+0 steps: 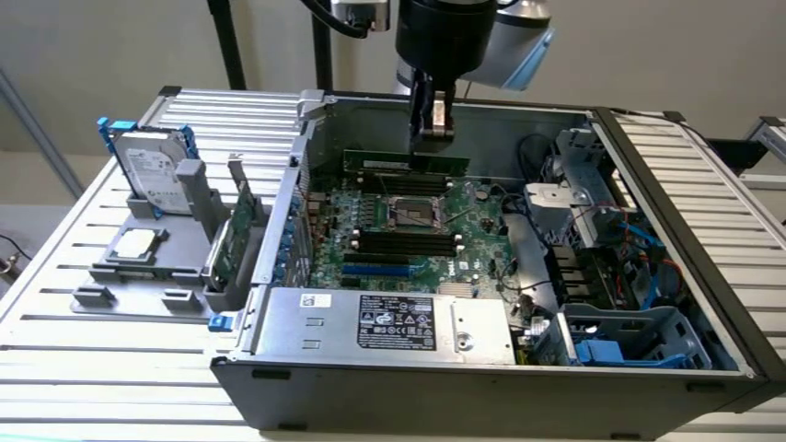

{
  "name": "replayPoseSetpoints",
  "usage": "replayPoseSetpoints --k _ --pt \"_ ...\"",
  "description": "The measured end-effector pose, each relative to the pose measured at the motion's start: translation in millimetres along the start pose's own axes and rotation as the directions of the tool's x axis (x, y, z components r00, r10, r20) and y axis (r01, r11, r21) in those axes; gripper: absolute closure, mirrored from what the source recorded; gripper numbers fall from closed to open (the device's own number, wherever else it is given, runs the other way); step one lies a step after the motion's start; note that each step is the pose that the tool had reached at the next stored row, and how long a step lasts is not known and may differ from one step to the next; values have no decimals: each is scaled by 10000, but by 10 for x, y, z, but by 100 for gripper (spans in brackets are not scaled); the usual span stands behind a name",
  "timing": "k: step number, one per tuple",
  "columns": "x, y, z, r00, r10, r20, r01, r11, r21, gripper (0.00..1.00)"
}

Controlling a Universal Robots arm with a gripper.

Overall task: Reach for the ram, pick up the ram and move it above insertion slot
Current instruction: 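Pick up the ram and move it above insertion slot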

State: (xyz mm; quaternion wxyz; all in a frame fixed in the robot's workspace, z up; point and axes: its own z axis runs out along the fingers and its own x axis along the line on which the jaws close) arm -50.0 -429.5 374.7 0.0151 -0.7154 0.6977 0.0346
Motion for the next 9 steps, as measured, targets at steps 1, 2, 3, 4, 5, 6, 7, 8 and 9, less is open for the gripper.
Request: replayPoseSetpoints --k 1,2,3,4,5,6,7,8,9 --pt "0 0 0 10000 1 0 -1 10000 0 87" --pt "0 0 0 10000 0 -1 0 10000 0 87" --pt "0 -1 0 10000 0 0 0 10000 0 87" --pt "0 -1 1 10000 0 1 0 10000 0 87" --pt "0 -1 1 10000 0 0 0 10000 0 87" --pt "0 -1 1 10000 -1 0 1 10000 0 87" --pt "0 -1 1 10000 0 0 0 10000 1 87" --pt "0 -1 1 10000 0 0 0 10000 0 87" --pt "0 -1 0 10000 0 0 0 10000 0 87"
